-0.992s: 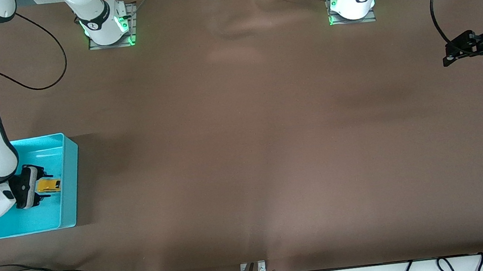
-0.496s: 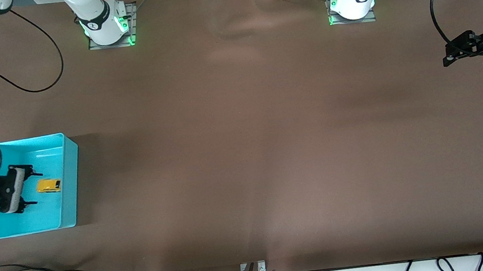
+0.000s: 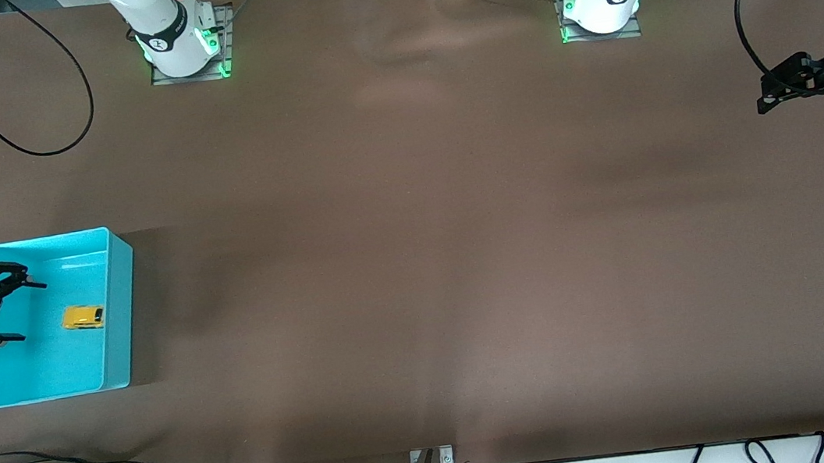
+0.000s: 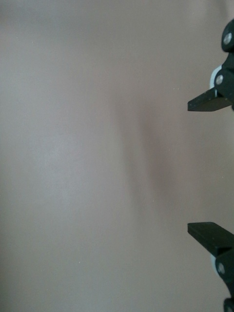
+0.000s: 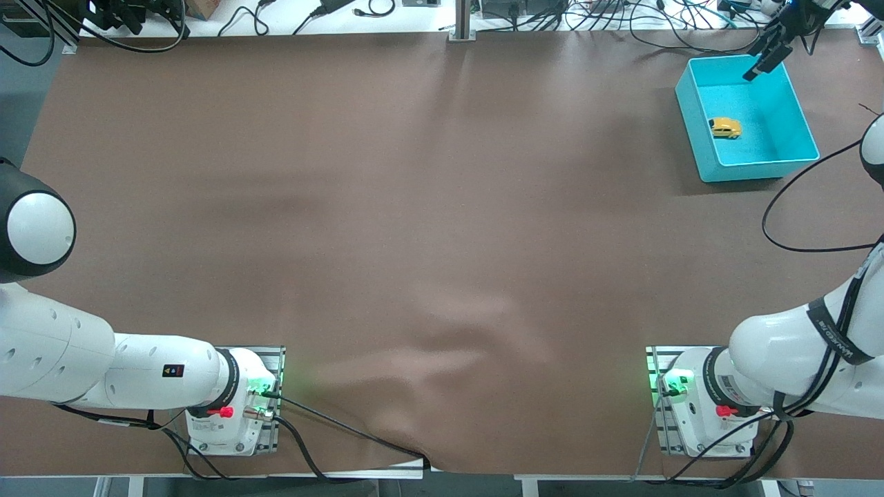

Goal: Wind up and store yellow beetle car

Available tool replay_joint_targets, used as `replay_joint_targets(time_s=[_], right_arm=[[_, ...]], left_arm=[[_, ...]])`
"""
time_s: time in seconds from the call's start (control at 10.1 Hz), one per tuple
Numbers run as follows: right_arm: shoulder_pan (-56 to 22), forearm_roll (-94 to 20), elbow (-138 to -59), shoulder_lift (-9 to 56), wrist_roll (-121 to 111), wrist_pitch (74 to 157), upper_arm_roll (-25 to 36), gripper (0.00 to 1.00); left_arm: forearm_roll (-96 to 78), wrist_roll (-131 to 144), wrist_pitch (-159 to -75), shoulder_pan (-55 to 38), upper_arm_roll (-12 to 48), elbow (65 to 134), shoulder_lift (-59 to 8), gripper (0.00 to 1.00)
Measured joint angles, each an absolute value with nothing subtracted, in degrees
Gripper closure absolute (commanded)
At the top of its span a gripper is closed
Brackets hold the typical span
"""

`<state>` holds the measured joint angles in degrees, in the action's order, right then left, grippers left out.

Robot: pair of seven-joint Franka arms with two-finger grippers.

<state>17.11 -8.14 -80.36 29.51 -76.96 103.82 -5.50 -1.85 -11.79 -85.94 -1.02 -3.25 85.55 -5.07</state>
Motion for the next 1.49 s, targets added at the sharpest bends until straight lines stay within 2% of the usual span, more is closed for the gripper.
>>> replay_joint_targets(time_s=[0.3, 0.69, 0.99, 1.29, 1.49], right_arm=[[16.67, -8.13, -80.38, 25.04, -64.31, 102.29, -10.05, 0.02], [16.4, -7.27, -79.42, 22.97, -50.22, 102.32, -16.07, 0.04], [14.12, -3.07, -78.19, 20.97, -33.23, 102.17, -17.72, 0.02], [9.69, 1.69, -83.43, 15.15, -11.2, 101.74, -17.77, 0.01], [9.57, 1.93, -88.45, 11.47, -3.47, 101.75, -16.47, 0.0]], left_arm=[[-1.83, -11.79, -85.94, -1.02, -3.23, 85.55, -5.08, 0.0], [-1.82, -11.79, -85.94, -1.02, -3.22, 85.55, -5.09, 0.0], [-1.81, -11.79, -85.94, -1.02, -3.22, 85.55, -5.09, 0.0], [-1.8, -11.79, -85.94, -1.04, -3.23, 85.54, -5.09, 0.0], [-1.8, -11.79, -85.94, -1.03, -3.23, 85.54, -5.09, 0.0]])
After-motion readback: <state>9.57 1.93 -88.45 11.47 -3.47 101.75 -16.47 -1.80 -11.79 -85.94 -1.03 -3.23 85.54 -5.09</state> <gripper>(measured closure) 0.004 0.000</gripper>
